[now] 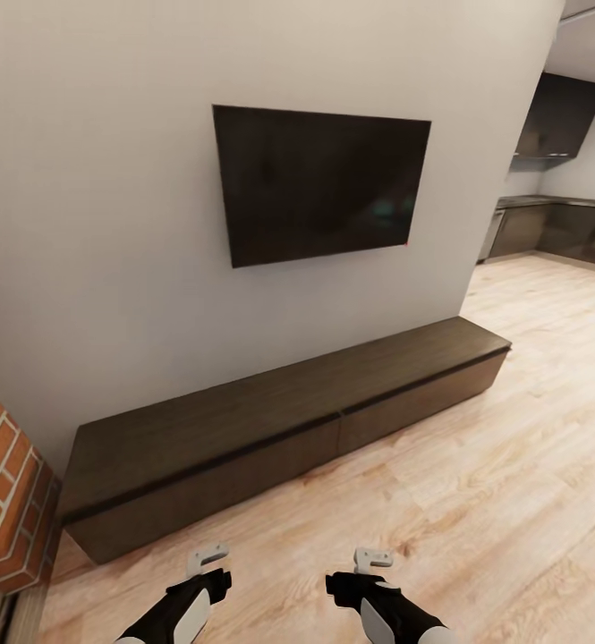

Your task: Place each of the two pumpkins and all three candles from the living room inside a cabinet in the living room (use any cabinet), then make sure every cabinet is closed, and position the cauldron so it is next to a table in the living room.

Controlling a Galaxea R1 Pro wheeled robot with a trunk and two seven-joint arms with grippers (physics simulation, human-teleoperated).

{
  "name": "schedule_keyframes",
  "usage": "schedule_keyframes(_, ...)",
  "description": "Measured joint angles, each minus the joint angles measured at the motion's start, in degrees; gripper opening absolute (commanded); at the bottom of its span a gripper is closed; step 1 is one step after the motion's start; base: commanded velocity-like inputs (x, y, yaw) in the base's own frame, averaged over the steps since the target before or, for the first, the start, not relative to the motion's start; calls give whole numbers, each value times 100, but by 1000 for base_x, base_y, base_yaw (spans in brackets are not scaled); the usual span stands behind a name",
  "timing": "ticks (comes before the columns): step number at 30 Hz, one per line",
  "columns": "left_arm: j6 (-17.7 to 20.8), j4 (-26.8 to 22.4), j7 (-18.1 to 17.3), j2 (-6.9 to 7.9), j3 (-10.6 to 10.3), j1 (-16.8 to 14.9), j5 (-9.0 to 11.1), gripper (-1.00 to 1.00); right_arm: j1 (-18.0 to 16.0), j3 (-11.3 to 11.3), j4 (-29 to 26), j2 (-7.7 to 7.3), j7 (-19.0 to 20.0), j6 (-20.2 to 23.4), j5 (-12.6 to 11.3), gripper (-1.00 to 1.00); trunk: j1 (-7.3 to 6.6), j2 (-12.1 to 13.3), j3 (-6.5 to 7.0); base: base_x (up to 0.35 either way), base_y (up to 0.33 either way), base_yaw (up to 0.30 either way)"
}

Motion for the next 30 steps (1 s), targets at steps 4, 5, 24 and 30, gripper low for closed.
schedule_keyframes(4, 0, 0, 0, 1, 4, 0, 2, 100, 0, 1, 3, 0, 4, -3, 15, 100, -1, 0, 0, 305, 0, 0)
schedule_keyframes(5, 0, 0, 0, 1, 4, 0, 3, 100, 0, 1, 5, 0, 5, -3, 23, 100, -1, 0, 0, 281, 0, 0)
schedule_keyframes(24, 0, 0, 0, 2, 5, 0, 3, 100, 0, 1, -1, 0, 3, -7, 39, 100, 1, 0, 0, 69, 0, 0)
schedule_keyframes(30, 0, 0, -1, 2, 4, 0, 3, 100, 0, 1, -1, 0, -2, -6, 43, 100, 0, 0, 0, 211, -53, 0)
